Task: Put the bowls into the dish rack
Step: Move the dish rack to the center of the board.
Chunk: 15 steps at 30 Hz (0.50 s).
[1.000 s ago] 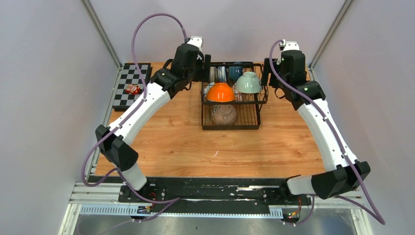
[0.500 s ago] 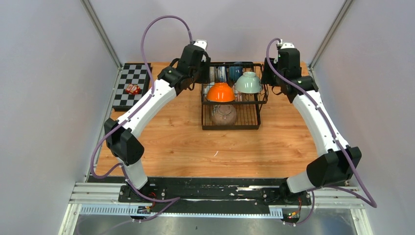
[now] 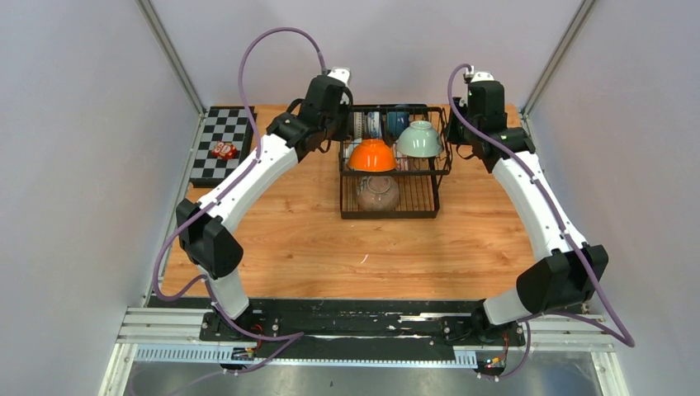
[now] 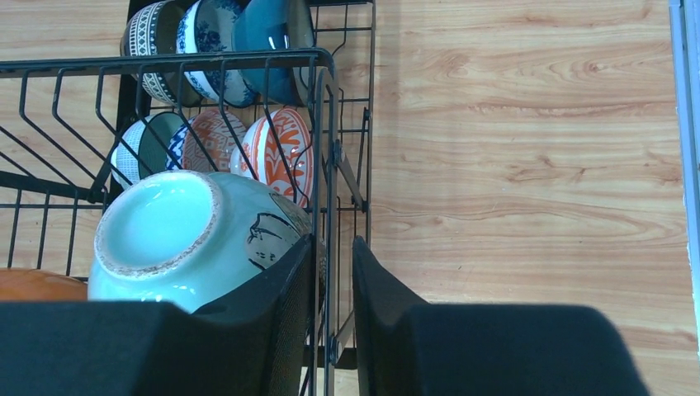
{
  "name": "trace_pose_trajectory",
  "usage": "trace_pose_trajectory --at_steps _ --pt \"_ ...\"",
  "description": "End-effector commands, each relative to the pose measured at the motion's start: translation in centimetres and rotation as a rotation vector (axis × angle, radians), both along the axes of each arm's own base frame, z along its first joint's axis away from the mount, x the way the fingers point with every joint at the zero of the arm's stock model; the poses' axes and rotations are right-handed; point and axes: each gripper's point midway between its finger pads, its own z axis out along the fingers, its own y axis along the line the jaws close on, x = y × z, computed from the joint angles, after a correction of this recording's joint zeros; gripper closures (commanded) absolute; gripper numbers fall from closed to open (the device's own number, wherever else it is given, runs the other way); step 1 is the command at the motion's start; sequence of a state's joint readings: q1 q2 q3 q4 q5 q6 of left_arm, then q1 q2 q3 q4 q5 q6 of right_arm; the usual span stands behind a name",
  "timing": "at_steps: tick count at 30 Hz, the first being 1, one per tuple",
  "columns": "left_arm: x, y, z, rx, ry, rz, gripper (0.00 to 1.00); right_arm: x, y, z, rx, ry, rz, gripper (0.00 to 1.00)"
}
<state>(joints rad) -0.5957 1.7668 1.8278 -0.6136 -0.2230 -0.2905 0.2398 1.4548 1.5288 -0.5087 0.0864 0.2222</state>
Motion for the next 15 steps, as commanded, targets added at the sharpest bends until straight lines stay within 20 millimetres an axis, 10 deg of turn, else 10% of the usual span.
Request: trace_pose_trajectory --at_steps 1,5,15 --pt "-0.2 0.3 -0.4 -0.001 0.015 -0.001 0.88 0.3 -0.7 -1.0 -0.006 0.021 -0.019 0.75" --pt "-0.5 0.4 -0.4 -0.008 0.016 -0.003 1.00 0.2 -0.1 -1.3 0.012 0.032 0.008 0.97" --pt "-2.1 1.5 1.5 -0.037 -0.021 0.003 1.00 -1.0 1.0 -0.1 0.034 0.002 0.063 0.97"
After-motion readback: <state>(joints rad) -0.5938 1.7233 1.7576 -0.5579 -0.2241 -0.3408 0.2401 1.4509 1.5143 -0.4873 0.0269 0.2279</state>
